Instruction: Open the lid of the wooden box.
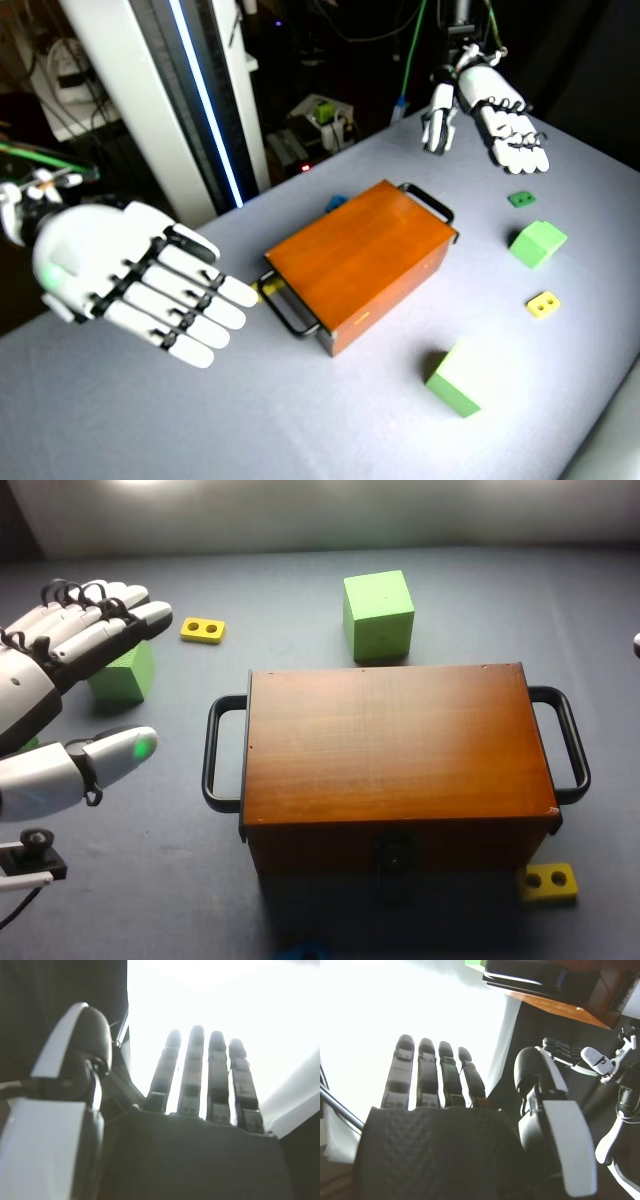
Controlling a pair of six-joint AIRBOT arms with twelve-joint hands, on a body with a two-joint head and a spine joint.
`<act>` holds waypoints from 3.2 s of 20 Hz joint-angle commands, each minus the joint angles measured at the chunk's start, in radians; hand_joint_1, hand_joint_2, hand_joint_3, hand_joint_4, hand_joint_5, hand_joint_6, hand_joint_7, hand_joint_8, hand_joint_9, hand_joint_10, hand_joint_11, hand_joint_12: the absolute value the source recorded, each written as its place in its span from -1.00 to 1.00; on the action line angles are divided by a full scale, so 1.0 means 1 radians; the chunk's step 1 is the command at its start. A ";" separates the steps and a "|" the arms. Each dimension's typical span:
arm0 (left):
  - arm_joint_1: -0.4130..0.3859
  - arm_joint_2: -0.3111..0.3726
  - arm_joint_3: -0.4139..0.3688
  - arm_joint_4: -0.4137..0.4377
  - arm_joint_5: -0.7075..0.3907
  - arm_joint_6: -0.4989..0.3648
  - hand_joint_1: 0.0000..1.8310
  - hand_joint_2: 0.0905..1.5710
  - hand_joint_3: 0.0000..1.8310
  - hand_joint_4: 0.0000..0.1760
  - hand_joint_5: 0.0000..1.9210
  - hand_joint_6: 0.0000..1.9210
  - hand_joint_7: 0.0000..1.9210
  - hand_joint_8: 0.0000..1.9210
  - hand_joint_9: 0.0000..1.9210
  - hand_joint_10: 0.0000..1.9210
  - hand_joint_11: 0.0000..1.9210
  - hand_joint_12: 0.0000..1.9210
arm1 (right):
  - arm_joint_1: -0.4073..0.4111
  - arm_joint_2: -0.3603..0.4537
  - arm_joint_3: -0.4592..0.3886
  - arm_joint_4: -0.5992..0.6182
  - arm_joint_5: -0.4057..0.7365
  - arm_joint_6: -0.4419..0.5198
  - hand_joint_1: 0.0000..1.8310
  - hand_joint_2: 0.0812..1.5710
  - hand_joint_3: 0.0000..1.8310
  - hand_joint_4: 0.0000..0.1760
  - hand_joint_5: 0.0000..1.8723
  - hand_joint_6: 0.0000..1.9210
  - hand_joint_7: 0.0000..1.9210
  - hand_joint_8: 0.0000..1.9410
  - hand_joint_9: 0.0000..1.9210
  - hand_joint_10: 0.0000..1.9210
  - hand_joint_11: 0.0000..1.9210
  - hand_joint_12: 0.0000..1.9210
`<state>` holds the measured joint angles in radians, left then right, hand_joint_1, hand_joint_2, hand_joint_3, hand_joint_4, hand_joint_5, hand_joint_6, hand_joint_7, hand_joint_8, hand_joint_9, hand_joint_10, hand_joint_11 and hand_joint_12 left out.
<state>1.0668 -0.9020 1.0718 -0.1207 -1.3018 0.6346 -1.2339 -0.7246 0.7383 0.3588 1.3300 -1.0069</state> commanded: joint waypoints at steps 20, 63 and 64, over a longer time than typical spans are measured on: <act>0.006 0.034 -0.012 0.117 0.069 -0.057 -0.79 0.79 -1.00 -1.00 -0.88 -1.00 -0.99 -1.00 -1.00 -1.00 -1.00 -1.00 | 0.006 -0.011 0.026 -0.027 -0.047 0.001 -0.65 0.77 -1.00 -1.00 -0.95 -0.99 -1.00 -1.00 -1.00 -1.00 -1.00 -0.99; 0.024 -0.013 0.001 0.237 0.103 -0.162 -0.90 0.85 -0.99 -1.00 -0.91 -1.00 -1.00 -1.00 -1.00 -1.00 -1.00 -1.00 | 0.176 -0.117 0.100 -0.114 -0.268 -0.012 -0.70 0.76 -1.00 -1.00 -0.96 -0.99 -1.00 -1.00 -1.00 -1.00 -1.00 -0.69; 0.024 -0.012 0.001 0.232 0.089 -0.161 -0.93 0.85 -0.99 -1.00 -0.92 -1.00 -1.00 -1.00 -1.00 -1.00 -1.00 -1.00 | 0.175 -0.113 0.096 -0.114 -0.257 -0.012 -0.71 0.77 -1.00 -1.00 -0.96 -1.00 -1.00 -1.00 -1.00 -1.00 -1.00 -0.74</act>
<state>1.1000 -0.9085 1.0737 0.1295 -1.0641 0.4870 -1.0760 -0.8444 0.8368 0.2722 0.9195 -1.0252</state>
